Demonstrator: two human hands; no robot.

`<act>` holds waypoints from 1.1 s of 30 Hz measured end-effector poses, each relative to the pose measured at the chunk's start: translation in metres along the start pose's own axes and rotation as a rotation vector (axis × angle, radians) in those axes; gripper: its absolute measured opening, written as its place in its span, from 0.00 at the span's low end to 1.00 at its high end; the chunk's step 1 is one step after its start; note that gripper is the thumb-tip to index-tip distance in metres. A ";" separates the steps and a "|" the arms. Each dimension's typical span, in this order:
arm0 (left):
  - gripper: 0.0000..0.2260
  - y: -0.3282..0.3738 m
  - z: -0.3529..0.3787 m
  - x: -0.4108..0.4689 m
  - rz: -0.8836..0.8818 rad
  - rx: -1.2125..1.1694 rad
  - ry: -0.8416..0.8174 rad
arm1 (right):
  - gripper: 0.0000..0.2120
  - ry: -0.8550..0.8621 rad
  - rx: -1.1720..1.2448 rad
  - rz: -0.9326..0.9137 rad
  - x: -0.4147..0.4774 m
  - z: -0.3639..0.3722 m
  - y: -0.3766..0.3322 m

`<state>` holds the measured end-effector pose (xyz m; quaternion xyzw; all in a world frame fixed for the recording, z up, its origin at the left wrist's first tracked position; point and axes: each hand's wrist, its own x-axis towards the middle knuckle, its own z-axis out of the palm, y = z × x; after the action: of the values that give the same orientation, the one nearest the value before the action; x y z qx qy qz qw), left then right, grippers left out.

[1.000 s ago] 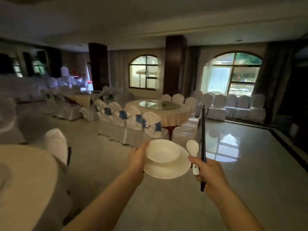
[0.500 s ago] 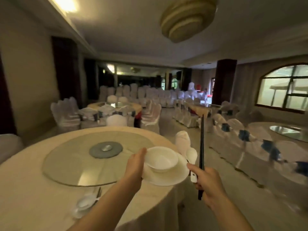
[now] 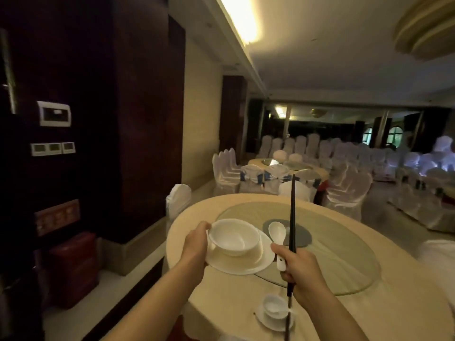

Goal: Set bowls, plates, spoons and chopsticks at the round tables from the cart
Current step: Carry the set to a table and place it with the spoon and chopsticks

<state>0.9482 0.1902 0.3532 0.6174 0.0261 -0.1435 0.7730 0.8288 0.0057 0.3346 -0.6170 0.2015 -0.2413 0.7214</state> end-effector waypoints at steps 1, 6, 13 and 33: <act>0.06 0.009 -0.021 0.014 0.004 0.001 0.009 | 0.14 -0.021 -0.003 0.005 0.006 0.026 0.003; 0.20 0.053 -0.107 0.075 0.046 0.012 0.060 | 0.12 -0.071 0.013 0.018 0.038 0.142 0.013; 0.12 0.091 -0.179 0.154 0.089 -0.008 0.125 | 0.12 -0.132 -0.010 0.033 0.097 0.254 0.024; 0.13 0.174 -0.191 0.578 0.135 0.084 0.221 | 0.09 -0.166 -0.040 0.013 0.479 0.465 0.074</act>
<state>1.5719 0.2987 0.3471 0.6615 0.0632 -0.0233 0.7469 1.4940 0.0978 0.3382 -0.6479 0.1497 -0.1807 0.7246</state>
